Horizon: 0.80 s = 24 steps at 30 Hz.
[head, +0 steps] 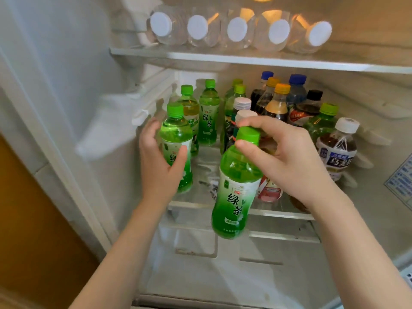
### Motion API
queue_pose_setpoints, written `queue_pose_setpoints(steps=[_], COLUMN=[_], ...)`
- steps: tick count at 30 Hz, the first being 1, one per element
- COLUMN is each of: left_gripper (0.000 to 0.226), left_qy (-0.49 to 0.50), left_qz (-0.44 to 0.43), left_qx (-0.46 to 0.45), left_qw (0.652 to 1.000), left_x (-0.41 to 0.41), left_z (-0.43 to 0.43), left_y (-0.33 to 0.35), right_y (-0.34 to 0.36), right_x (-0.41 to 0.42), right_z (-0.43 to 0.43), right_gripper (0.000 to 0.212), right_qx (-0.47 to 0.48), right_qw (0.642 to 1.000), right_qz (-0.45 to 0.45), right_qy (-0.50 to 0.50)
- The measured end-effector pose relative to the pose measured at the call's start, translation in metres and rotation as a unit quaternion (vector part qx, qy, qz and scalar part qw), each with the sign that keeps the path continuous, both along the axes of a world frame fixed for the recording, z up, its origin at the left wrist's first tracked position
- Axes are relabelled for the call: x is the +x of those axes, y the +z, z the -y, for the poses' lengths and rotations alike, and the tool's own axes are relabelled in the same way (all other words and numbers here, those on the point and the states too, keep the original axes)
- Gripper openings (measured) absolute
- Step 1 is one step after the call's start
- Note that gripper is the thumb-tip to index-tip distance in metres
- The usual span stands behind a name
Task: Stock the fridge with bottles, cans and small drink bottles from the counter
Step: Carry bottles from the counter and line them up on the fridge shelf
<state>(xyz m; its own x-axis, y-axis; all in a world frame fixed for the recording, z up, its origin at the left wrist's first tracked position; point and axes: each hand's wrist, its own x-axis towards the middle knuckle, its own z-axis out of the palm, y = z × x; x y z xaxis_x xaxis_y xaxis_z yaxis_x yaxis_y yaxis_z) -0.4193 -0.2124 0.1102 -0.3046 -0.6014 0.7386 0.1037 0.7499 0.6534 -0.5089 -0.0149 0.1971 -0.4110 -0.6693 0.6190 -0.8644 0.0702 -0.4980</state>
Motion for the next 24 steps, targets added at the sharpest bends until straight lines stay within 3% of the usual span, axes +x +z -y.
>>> queue_pose_setpoints(steps=[2,4,10,16,24], left_gripper=[0.082,0.093,0.087,0.09,0.09], left_qy=[-0.059,-0.096,-0.067,-0.001,-0.002], left_qz=[0.054,0.093,0.076,0.095,0.095], left_qx=[0.054,0.072,0.048,0.05,0.056], left_qw=[0.995,0.988,0.994,0.994,0.994], left_x=[-0.003,-0.005,0.003,0.012,0.016], left_z=[0.006,0.013,0.012,0.005,0.005], left_y=[0.005,0.003,-0.002,-0.007,-0.01], right_y=[0.006,0.011,0.022,0.036,0.048], right_x=[-0.001,-0.001,-0.014,-0.035,-0.067], right_z=[0.014,0.028,0.066,0.103,0.141], right_gripper=[0.034,0.036,0.036,0.031,0.033], right_qx=[0.021,0.041,0.099,0.169,0.234], right_qw=[0.999,0.997,0.984,0.973,0.959], right_qz=[-0.032,-0.061,-0.145,-0.154,-0.155], right_qy=[0.005,0.011,0.025,0.014,-0.038])
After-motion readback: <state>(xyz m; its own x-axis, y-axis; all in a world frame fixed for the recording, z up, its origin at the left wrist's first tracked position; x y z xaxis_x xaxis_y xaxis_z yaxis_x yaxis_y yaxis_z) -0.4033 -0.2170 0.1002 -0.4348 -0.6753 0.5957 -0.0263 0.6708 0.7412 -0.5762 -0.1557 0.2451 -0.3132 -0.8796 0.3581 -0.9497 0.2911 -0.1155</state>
